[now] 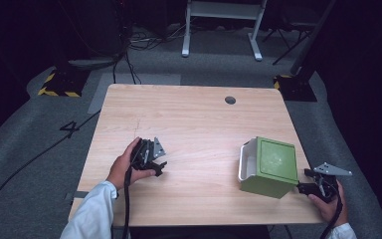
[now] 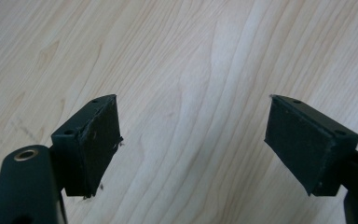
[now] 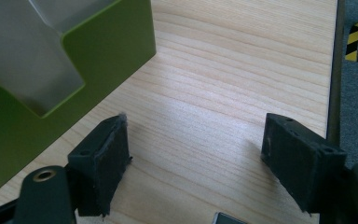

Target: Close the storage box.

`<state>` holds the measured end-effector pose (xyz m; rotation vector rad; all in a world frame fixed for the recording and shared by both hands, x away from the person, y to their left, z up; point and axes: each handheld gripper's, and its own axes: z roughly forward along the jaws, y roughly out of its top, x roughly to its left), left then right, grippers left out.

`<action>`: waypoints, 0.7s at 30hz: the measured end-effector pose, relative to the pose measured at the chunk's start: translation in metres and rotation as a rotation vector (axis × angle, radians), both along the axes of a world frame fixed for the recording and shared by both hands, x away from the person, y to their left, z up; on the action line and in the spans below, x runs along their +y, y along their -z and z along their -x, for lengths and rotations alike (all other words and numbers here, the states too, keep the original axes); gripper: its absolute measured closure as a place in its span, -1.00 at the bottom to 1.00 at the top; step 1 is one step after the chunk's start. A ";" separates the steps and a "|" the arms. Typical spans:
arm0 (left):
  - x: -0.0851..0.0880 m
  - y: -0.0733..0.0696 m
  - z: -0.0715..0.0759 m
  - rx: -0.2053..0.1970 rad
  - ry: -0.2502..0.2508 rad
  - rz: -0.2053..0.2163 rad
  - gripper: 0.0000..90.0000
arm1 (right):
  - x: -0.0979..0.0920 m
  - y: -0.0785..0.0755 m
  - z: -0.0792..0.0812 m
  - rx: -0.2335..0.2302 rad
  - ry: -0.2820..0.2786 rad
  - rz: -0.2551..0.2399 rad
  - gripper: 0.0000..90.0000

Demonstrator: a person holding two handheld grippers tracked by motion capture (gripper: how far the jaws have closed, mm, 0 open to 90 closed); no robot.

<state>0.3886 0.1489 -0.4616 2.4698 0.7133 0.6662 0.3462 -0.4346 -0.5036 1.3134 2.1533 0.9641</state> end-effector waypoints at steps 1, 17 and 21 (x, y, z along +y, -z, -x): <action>0.003 0.001 0.002 -0.005 -0.007 -0.002 -0.60 | 0.000 0.000 0.000 0.000 0.000 -0.001 -0.49; 0.052 0.024 0.023 0.068 -0.117 0.038 -0.63 | 0.000 0.000 0.000 0.000 0.000 0.000 -0.49; 0.064 0.026 0.026 0.075 -0.146 0.079 -0.64 | 0.000 0.000 0.000 0.000 0.000 0.000 -0.49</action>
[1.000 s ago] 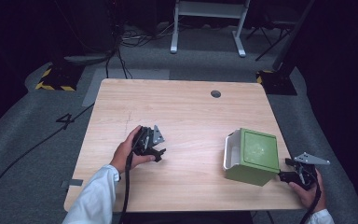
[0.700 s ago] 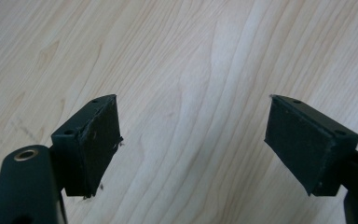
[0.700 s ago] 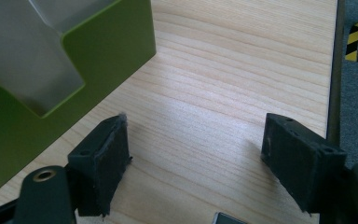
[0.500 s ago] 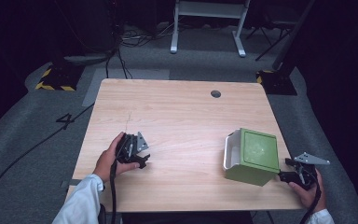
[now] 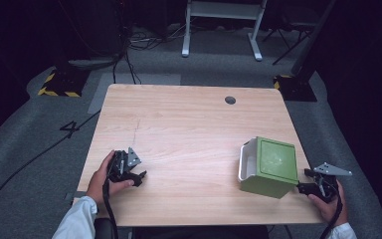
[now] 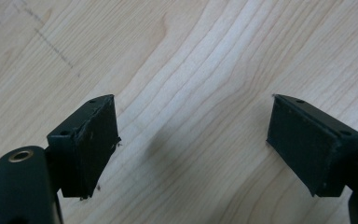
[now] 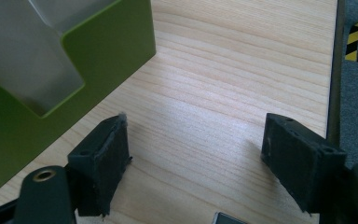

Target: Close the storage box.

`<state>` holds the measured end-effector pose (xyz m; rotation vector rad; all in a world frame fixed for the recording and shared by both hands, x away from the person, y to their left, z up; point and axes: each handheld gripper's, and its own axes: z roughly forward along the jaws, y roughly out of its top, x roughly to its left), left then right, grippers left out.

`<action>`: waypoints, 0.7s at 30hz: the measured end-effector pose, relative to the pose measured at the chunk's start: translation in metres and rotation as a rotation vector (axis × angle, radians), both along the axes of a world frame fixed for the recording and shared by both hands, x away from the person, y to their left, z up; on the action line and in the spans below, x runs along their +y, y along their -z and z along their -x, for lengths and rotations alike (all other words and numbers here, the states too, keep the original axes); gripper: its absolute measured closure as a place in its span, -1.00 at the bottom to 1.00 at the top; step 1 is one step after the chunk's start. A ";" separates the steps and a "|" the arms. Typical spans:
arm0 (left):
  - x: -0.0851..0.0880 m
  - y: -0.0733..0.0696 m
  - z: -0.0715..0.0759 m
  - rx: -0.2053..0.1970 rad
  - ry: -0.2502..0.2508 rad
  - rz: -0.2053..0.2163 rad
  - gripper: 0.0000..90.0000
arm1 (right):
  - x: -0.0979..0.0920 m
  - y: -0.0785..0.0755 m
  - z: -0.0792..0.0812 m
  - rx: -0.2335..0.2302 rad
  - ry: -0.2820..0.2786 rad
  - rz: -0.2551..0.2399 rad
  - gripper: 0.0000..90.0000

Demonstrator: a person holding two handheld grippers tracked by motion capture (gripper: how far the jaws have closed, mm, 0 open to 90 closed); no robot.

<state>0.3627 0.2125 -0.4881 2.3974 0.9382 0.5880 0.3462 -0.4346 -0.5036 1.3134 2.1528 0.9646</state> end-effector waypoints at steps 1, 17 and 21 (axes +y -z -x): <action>0.003 0.001 0.001 0.002 -0.010 0.009 -0.64 | 0.000 0.000 0.000 0.000 0.000 0.000 -0.49; 0.041 0.016 0.012 0.046 -0.111 0.249 -0.65 | 0.000 0.000 0.000 0.000 0.001 0.000 -0.49; 0.041 0.017 0.012 0.045 -0.112 0.248 -0.65 | 0.000 0.000 0.000 0.000 0.002 0.000 -0.49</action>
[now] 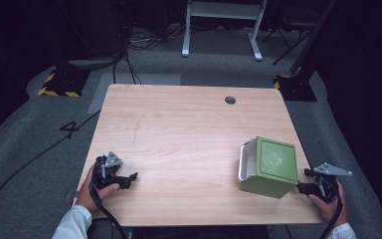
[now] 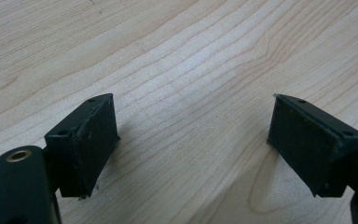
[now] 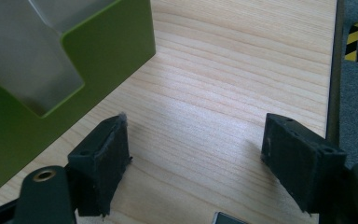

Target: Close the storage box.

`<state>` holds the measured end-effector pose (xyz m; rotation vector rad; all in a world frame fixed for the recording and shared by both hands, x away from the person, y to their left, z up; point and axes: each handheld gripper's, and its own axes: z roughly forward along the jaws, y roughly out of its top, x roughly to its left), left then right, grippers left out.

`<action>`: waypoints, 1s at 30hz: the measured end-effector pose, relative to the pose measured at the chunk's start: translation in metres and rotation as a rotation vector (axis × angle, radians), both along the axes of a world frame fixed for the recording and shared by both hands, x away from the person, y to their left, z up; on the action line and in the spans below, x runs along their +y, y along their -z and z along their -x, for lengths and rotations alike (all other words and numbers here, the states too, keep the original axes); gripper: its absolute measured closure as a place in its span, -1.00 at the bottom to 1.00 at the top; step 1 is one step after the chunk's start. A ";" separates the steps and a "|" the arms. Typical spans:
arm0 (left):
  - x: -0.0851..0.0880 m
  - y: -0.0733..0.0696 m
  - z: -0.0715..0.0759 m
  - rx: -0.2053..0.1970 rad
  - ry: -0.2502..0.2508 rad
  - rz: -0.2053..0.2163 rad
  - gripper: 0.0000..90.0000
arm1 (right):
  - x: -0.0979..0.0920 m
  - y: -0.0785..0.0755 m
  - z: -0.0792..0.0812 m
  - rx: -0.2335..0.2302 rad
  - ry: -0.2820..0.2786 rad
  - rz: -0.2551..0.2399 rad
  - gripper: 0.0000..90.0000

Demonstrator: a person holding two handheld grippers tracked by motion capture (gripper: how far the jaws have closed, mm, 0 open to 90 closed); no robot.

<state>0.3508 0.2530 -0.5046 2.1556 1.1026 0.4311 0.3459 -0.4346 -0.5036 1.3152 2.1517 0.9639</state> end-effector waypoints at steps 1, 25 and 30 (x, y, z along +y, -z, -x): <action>0.000 0.000 0.000 0.000 -0.002 -0.001 -0.65 | 0.000 0.000 0.000 0.000 0.000 0.000 -0.49; 0.000 0.000 0.000 0.003 0.003 0.002 -0.66 | 0.000 0.000 0.000 0.001 0.002 0.000 -0.49; 0.000 0.000 0.000 0.003 0.003 0.002 -0.66 | 0.000 0.000 0.000 0.001 0.002 0.000 -0.49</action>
